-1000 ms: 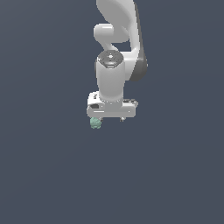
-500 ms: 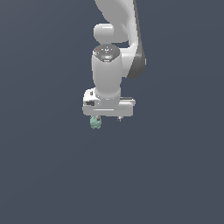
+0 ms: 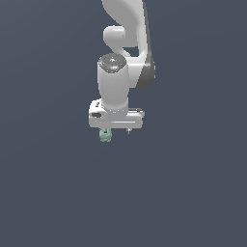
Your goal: Pick up the object and move it to a goal position.
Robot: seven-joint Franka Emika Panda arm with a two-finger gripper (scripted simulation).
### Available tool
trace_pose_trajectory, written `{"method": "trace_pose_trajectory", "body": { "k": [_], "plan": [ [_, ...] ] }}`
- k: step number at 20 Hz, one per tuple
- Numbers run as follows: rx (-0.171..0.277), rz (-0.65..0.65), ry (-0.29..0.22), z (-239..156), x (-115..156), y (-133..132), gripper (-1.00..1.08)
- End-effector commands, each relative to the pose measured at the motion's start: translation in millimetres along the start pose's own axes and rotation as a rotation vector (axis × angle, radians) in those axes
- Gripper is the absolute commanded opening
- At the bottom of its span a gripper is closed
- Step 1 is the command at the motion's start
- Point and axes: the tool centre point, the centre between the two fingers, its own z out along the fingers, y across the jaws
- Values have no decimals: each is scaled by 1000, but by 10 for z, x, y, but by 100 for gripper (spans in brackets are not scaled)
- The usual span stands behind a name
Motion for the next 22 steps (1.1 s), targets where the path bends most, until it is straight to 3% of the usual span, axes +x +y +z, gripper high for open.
{"method": "trace_pose_trajectory", "body": {
  "k": [1,12,22],
  "plan": [
    [1,-1,-4,108,-76,93,100],
    [7,-11,-22,698,-617,590,100],
    [7,-12,-27,824,-762,696,100]
  ]
}}
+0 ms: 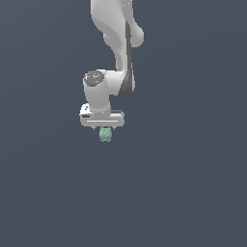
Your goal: Pick up the object and move it to a goal position.
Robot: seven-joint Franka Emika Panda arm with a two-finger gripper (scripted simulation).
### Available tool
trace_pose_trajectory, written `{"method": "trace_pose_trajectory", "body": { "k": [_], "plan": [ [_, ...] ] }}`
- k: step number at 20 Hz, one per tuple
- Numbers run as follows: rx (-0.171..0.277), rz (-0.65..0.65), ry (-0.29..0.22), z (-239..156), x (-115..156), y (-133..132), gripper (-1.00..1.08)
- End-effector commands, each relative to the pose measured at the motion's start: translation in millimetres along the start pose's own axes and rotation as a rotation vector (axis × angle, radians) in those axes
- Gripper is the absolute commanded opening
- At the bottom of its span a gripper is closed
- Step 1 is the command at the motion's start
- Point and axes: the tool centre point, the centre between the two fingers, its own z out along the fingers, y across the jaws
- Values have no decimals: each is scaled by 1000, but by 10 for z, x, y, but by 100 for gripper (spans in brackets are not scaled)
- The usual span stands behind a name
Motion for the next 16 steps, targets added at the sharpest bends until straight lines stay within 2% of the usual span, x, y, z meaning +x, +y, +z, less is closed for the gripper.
{"method": "trace_pose_trajectory", "body": {
  "k": [1,16],
  "plan": [
    [0,-1,0,12,1,-3,100],
    [0,-1,1,507,-14,5,100]
  ]
}}
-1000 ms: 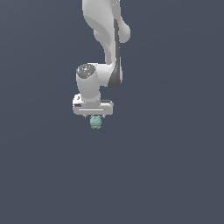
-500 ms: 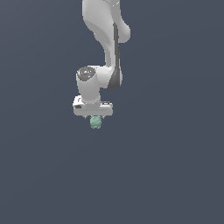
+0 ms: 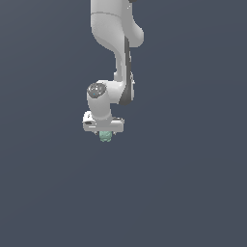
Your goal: Pick up the object and move it to a goal position.
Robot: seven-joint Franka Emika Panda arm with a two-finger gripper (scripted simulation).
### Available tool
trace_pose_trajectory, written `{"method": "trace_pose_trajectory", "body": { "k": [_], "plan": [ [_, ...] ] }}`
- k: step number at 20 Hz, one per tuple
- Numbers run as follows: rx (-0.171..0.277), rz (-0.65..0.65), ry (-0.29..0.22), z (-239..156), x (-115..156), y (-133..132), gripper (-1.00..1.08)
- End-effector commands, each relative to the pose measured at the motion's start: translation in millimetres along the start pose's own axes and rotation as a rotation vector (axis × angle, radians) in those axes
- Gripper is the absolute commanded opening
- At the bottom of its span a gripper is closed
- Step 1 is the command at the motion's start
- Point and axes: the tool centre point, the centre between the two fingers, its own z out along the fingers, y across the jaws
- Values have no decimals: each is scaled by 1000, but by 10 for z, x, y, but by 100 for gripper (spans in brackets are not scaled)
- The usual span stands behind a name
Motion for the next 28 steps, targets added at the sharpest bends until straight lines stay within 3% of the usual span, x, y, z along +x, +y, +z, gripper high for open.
{"method": "trace_pose_trajectory", "body": {
  "k": [1,2,17,28],
  "plan": [
    [0,0,1,24,6,2,100],
    [0,0,1,24,6,2,-100],
    [0,0,2,-50,12,-41,-100],
    [-1,0,2,-661,61,-444,-100]
  ]
}}
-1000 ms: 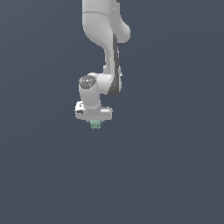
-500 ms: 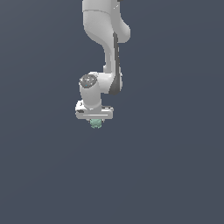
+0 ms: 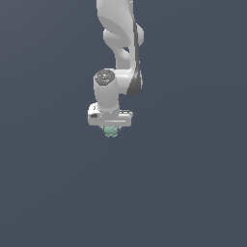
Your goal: Pick up the object and move it to a goal position.
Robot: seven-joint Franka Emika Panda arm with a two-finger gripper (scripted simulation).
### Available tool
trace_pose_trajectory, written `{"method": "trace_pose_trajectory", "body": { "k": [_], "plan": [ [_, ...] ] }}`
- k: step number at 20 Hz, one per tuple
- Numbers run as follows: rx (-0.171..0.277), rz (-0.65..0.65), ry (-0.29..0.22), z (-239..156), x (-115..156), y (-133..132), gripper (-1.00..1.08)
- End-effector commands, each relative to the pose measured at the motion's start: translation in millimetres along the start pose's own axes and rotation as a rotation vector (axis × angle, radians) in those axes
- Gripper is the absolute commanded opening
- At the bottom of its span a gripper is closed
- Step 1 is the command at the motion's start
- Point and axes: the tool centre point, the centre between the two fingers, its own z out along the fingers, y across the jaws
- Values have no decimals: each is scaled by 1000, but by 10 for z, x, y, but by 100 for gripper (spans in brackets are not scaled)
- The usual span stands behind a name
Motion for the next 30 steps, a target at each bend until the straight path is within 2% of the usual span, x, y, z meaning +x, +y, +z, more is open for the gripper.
{"method": "trace_pose_trajectory", "body": {
  "k": [1,20,30],
  "plan": [
    [0,0,1,-205,18,-134,-100],
    [-2,-1,1,-2099,219,-1369,-100],
    [0,-1,0,-2680,321,-1751,-100]
  ]
}}
